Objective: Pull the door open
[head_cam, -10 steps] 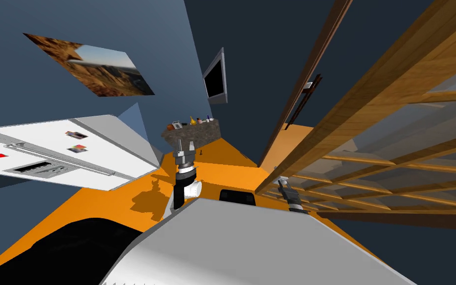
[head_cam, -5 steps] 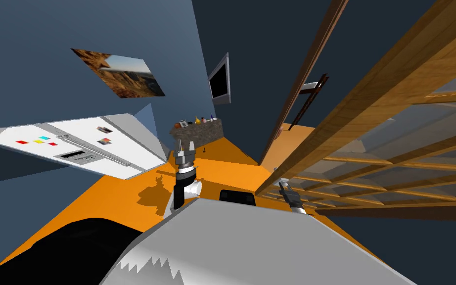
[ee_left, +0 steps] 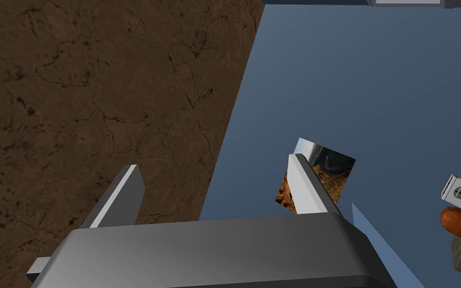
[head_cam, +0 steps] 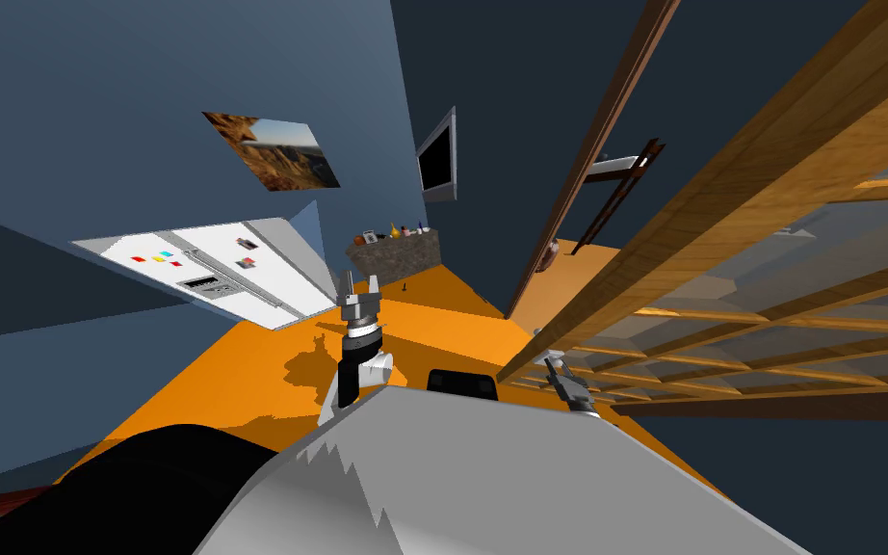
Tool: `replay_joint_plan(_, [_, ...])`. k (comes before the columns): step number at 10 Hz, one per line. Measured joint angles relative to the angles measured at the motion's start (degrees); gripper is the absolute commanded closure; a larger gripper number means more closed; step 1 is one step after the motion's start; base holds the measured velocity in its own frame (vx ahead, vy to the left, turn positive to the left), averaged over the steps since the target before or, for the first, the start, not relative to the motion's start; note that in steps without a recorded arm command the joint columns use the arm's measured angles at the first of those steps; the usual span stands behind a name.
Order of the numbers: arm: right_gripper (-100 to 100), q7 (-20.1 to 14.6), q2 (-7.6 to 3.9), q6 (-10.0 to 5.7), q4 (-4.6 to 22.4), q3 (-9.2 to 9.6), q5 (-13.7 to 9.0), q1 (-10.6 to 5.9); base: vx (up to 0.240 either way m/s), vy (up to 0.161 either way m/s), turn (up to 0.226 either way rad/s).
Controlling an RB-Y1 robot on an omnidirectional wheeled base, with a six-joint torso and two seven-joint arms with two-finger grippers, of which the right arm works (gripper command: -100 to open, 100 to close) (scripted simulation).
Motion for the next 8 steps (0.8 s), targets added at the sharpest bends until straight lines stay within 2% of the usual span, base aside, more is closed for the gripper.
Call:
replay_joint_plan(3, [100, -1.0, -0.69, -1.83, 0.9, 0.75, 0.7, 0.38, -0.146, -0.038, 0.072])
replay_joint_plan(5, [100, -1.2, -0.82, -2.18, 1.4, 1.09, 0.8, 0.48, -0.137, -0.047, 0.138])
replay_joint_plan(8, [100, -1.7, -1.5, -3.7, 2.3, 1.53, 0.7, 0.44, -0.186, -0.039, 0.131])
